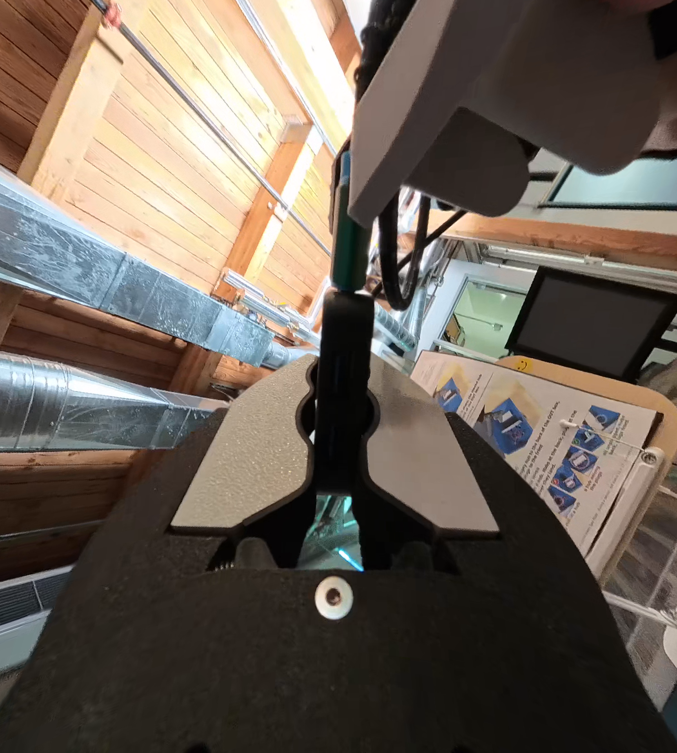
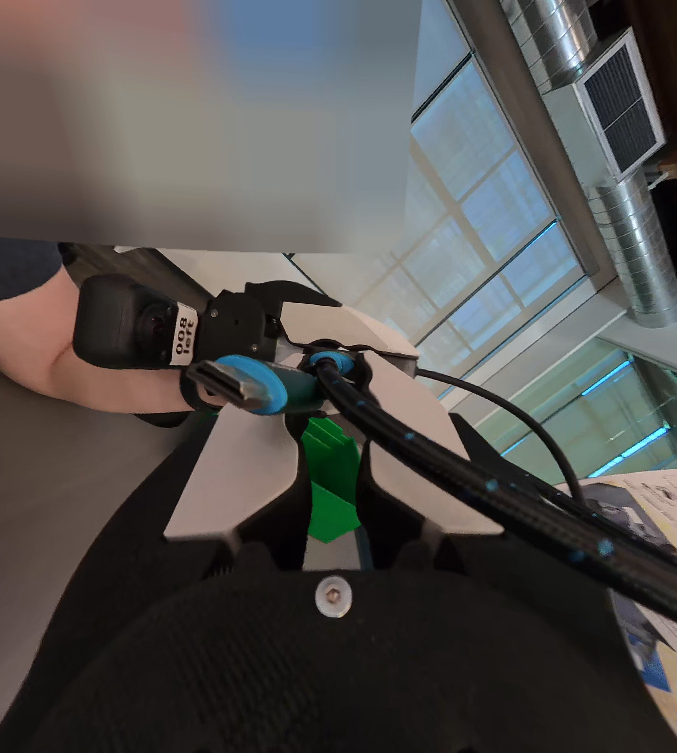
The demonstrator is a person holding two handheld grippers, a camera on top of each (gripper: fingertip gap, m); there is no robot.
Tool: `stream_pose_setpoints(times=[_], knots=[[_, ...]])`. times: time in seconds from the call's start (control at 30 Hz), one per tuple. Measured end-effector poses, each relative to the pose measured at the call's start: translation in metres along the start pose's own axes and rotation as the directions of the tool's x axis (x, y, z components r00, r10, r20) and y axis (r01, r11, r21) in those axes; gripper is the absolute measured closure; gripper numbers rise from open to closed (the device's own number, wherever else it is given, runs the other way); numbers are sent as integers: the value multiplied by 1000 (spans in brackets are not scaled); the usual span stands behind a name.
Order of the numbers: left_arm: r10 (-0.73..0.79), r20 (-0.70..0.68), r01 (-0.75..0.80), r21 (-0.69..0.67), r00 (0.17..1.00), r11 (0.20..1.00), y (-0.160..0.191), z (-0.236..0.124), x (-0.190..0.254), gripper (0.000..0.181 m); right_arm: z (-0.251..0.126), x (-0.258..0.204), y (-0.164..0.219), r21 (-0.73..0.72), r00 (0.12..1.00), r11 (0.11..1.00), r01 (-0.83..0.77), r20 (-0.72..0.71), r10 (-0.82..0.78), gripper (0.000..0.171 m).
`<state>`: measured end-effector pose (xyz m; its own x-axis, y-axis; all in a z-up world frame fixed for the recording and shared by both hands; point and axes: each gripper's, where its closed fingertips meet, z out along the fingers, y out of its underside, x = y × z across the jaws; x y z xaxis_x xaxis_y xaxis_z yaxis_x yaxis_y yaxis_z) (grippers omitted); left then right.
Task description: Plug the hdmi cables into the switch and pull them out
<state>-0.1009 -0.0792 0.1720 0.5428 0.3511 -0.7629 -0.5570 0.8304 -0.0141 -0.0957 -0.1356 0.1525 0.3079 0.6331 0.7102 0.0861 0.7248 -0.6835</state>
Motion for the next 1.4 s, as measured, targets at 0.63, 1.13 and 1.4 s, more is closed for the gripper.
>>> stream_pose_setpoints(times=[0.63,1.13,1.4], knots=[[-22,-88,19,-35,996,999,7,5,11,166,0,9,7,-48,999,998,-40,-36,38,149],[2,-155,-23,-135,988,991,29,9,27,167,2,24,32,-185,966,951,-248,-114,230,149],[-28,-153,7,-136,988,991,28,7,30,167,1,22,34,-208,966,944,-256,-96,241,149]])
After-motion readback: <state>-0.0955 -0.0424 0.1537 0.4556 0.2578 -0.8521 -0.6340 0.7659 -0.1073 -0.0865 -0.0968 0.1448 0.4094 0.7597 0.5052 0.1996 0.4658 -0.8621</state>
